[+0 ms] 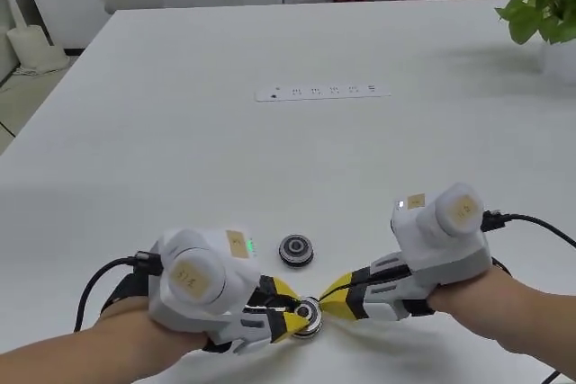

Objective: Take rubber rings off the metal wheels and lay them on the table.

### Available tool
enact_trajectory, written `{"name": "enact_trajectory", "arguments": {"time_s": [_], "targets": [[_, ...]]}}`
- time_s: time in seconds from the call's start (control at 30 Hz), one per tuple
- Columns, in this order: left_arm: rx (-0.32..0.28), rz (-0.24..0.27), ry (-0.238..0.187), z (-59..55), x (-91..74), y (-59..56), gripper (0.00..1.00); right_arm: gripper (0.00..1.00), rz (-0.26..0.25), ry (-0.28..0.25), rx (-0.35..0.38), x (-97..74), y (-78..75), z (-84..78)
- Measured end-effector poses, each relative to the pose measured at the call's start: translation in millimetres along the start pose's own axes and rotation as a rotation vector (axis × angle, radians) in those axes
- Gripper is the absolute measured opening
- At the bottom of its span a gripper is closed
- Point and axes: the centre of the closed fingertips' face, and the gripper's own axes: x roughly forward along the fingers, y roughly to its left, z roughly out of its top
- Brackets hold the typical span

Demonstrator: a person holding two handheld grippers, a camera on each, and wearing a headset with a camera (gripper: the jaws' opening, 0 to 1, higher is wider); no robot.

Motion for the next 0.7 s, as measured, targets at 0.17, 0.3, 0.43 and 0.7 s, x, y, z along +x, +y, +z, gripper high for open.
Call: {"name": "enact_trajectory", "arguments": {"time_s": [0.17,0.3,0.43,0.7], "targets": [[-0.001,0.004,0.006,0.3,0.1,-0.2,0.12,0.0,0.006,-0.001,-0.007,0.6,2.2,1.4],[-0.001,0.006,0.008,0.2,0.1,-0.1,0.12,0.0,0.01,-0.002,-0.005,0.8,3.8,2.1],[-0.002,0.007,0.008,0.7,-0.7,-1.0,0.12,0.0,0.017,0.001,-0.022,2.0,6.6,3.2],[-0.004,0.007,0.008,0.8,-1.6,-0.9,0.12,0.0,0.077,-0.016,-0.026,5.4,19.0,7.1]]}}
